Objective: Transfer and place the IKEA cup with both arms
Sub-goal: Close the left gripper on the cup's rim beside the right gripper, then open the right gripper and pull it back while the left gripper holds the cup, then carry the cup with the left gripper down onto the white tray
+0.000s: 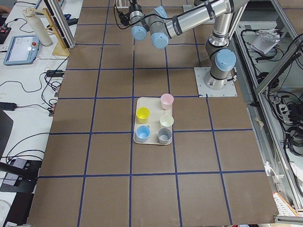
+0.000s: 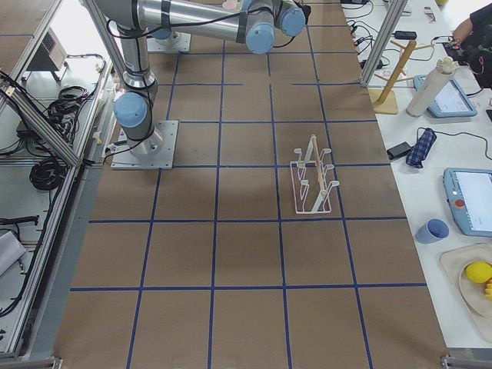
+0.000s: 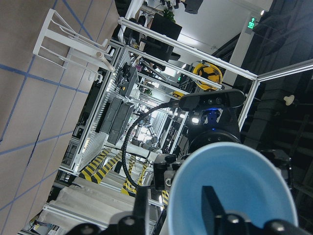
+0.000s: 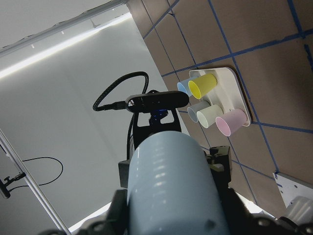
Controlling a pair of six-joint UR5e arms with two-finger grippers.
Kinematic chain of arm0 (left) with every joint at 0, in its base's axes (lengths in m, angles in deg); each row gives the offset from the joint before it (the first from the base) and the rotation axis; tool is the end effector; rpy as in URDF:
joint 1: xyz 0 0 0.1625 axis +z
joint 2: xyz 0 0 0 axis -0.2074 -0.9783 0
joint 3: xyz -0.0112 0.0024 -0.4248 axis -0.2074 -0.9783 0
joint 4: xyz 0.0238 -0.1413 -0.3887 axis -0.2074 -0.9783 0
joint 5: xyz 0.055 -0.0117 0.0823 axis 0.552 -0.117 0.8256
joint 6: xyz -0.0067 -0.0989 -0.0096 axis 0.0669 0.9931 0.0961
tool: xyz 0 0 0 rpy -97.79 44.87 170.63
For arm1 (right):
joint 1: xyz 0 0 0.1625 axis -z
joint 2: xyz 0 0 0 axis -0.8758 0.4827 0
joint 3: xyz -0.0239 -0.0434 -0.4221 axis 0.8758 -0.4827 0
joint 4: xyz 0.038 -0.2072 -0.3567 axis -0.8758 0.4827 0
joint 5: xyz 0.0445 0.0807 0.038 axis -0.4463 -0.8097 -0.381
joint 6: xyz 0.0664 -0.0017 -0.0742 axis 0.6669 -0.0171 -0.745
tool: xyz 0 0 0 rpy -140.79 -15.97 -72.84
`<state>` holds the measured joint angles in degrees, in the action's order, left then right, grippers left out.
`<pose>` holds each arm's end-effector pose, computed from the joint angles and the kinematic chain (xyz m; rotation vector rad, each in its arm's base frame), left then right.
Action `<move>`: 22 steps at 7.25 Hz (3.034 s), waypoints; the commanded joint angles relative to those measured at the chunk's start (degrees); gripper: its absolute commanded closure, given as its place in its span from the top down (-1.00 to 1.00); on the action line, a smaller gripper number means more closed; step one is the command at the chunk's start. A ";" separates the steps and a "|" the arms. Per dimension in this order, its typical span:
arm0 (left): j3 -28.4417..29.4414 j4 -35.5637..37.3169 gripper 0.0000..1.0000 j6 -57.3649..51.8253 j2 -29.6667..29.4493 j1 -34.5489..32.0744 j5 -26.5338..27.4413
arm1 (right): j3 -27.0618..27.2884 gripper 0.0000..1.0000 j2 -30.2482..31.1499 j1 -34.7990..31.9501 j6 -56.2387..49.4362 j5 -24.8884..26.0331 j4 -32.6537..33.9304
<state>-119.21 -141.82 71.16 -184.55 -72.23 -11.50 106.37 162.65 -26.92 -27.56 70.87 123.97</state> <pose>-0.1826 -0.5064 0.3656 0.3833 -1.5007 -0.2123 0.2098 -0.5545 0.4530 0.3498 1.8319 0.3770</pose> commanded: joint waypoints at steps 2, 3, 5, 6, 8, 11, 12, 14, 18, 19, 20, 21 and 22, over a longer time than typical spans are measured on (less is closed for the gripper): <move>0.01 0.01 -1.00 0.12 1.08 0.09 0.03 | -0.59 1.00 0.02 -0.01 -0.10 0.12 1.39; 0.01 0.01 -1.00 0.20 1.17 0.09 0.03 | -1.21 1.00 -0.07 0.95 0.25 1.95 2.79; 0.18 -0.08 -1.00 0.20 1.35 0.87 0.73 | -2.87 1.00 -0.16 6.90 0.69 9.39 3.78; 0.19 -0.25 -1.00 0.20 1.43 1.23 1.08 | -3.14 1.00 0.10 9.20 0.69 13.79 4.21; -0.94 0.18 -1.00 -2.41 0.57 7.51 15.16 | -2.98 1.00 0.37 9.22 0.86 34.62 11.73; -1.84 7.51 -1.00 -8.23 1.34 15.62 45.44 | -2.62 1.00 0.37 5.30 2.44 60.23 12.21; -1.92 12.62 -1.00 -11.28 1.09 17.91 57.65 | -2.88 1.00 0.37 -0.04 3.93 67.55 13.08; -1.92 21.14 -1.00 -22.41 1.43 19.94 76.58 | -3.32 1.00 1.93 -3.17 4.99 70.08 15.55; -1.92 29.61 -1.00 -51.16 -2.59 34.77 82.83 | -4.91 1.00 7.29 -3.52 4.30 71.84 14.68; -1.92 33.11 -1.00 -52.52 -4.70 35.41 82.65 | -4.21 1.00 7.57 -3.52 4.12 71.41 14.85; -1.92 33.41 -1.00 -52.44 -6.54 35.42 82.74 | -4.03 1.00 6.79 -3.52 4.03 71.40 15.20; -1.84 33.41 -1.00 -51.92 -7.17 35.42 83.00 | -4.03 1.00 7.22 -3.52 3.33 72.10 14.77; -1.84 33.41 -1.00 -51.91 -7.27 35.42 83.00 | -4.03 1.00 7.31 -3.52 2.98 72.02 14.76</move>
<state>-121.08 -108.61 19.23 -191.21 -36.90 71.41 102.29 169.81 -30.44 -24.06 142.74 138.84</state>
